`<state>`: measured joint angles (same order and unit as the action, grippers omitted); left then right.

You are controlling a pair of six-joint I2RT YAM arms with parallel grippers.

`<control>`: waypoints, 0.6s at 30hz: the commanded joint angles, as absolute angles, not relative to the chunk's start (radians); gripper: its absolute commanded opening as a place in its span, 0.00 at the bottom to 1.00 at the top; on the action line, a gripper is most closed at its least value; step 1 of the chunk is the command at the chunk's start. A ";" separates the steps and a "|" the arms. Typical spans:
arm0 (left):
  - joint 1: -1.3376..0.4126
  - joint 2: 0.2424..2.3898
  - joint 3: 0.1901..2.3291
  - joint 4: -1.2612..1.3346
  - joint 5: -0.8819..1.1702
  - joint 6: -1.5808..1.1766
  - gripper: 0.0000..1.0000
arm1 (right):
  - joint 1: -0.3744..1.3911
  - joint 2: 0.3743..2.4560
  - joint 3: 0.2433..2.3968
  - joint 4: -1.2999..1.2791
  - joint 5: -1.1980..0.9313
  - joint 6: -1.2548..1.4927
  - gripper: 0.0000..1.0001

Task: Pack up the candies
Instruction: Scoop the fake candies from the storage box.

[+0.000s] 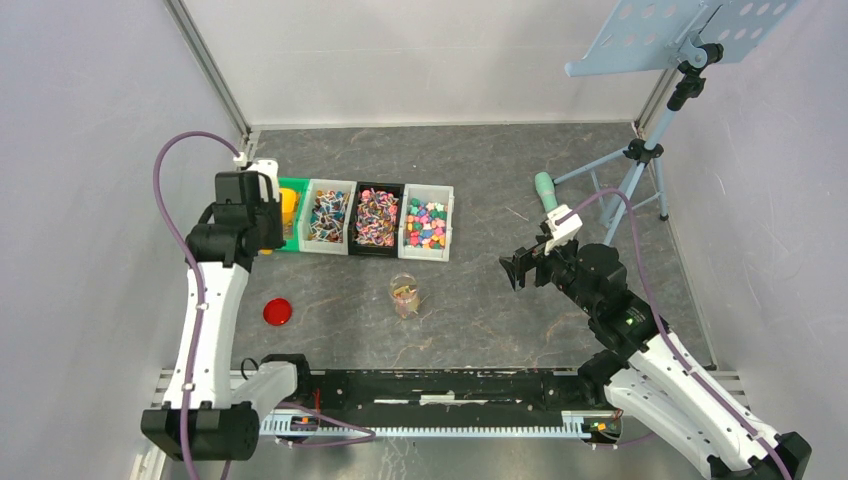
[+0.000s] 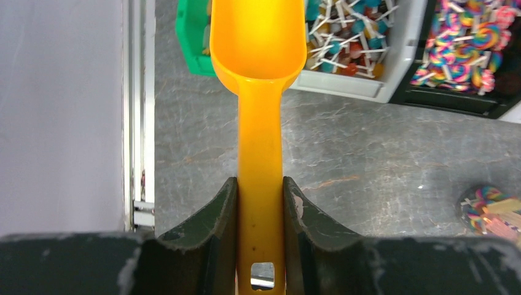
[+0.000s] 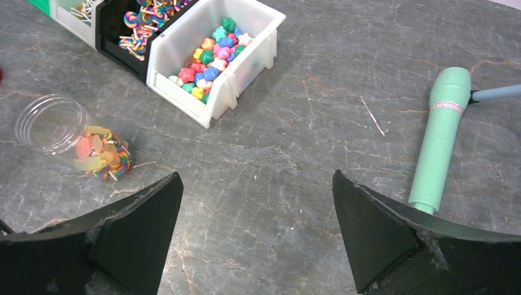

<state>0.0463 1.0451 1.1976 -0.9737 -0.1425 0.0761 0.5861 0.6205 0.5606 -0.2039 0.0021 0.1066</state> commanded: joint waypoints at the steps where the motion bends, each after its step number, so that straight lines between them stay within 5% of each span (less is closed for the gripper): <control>1: 0.103 1.099 1.212 -0.996 -0.088 0.112 0.02 | 0.585 0.607 0.576 -0.190 -0.052 0.120 0.98; 18: 0.160 1.294 1.259 -0.990 -0.133 0.103 0.02 | 0.616 0.562 0.594 -0.244 0.033 0.070 0.98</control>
<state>0.1555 1.2816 1.2194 -1.0080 -0.1219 0.0765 0.6132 0.5701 0.5606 -0.2348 -0.0021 0.0929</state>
